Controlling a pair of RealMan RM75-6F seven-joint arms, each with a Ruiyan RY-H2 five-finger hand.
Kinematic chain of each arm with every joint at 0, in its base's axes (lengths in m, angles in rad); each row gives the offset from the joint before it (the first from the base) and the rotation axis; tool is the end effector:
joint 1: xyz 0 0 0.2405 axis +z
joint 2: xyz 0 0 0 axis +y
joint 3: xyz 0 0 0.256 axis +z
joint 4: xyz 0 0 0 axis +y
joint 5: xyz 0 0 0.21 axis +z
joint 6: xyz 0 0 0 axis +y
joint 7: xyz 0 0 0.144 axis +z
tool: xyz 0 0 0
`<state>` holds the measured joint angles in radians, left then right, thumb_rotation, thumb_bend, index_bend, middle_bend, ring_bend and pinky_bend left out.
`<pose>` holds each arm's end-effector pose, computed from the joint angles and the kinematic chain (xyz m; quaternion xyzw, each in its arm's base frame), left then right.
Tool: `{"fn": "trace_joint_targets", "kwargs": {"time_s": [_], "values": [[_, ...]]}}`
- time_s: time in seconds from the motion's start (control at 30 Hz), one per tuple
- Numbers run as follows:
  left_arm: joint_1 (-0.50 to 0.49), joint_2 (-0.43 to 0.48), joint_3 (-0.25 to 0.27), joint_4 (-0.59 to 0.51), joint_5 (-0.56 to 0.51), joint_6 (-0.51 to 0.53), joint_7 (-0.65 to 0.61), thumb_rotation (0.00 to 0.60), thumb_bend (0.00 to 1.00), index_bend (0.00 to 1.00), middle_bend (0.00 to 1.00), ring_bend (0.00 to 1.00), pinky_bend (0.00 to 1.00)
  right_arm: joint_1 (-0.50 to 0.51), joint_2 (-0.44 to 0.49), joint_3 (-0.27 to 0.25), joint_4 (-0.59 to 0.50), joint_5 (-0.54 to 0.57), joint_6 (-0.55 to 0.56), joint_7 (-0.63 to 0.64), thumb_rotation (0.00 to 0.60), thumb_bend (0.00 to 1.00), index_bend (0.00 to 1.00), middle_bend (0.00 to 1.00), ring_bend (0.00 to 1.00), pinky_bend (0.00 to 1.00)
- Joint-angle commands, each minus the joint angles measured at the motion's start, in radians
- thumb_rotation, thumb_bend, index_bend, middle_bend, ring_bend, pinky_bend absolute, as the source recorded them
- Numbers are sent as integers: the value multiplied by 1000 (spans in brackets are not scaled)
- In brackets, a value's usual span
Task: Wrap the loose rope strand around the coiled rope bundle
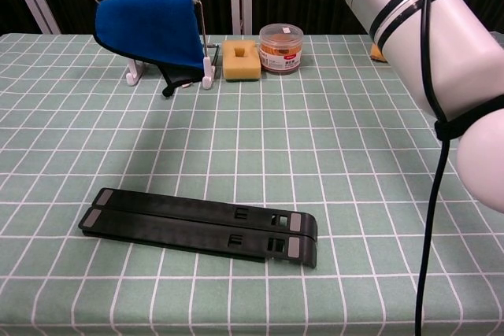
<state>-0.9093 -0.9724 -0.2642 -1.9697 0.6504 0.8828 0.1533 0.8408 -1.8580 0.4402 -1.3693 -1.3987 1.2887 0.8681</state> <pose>-0.0945 0.3599 0.1303 -0.6541 -0.5100 -0.4022 0.3876 -0.0123 -0.3522 -0.0056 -0.3482 0.5658 -0.7472 0.0175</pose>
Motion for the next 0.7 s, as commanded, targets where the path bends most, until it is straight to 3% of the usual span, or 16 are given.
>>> {"fn": "trace_joint_targets", "kwargs": {"time_s": [0.03,0.23,0.4,0.7], "values": [[17,3,10,-73,49,121,80,600,463,803,822,689,740,4,-14,5,23,-1,11,-13,600,658,904,711,623,853],[28,-23,25,-152,73,281,205,600,465,803,824,692,743,12,-32,13,47,7,10,-24,600,656,904,711,623,853],[46,-86,57,-170,176,447,358,600,467,805,830,698,750,16,-43,24,60,15,13,-41,600,654,904,711,624,853],[76,-165,69,-184,265,574,491,600,472,806,832,700,751,26,-61,64,71,71,-10,-52,600,654,904,710,623,853]]}}
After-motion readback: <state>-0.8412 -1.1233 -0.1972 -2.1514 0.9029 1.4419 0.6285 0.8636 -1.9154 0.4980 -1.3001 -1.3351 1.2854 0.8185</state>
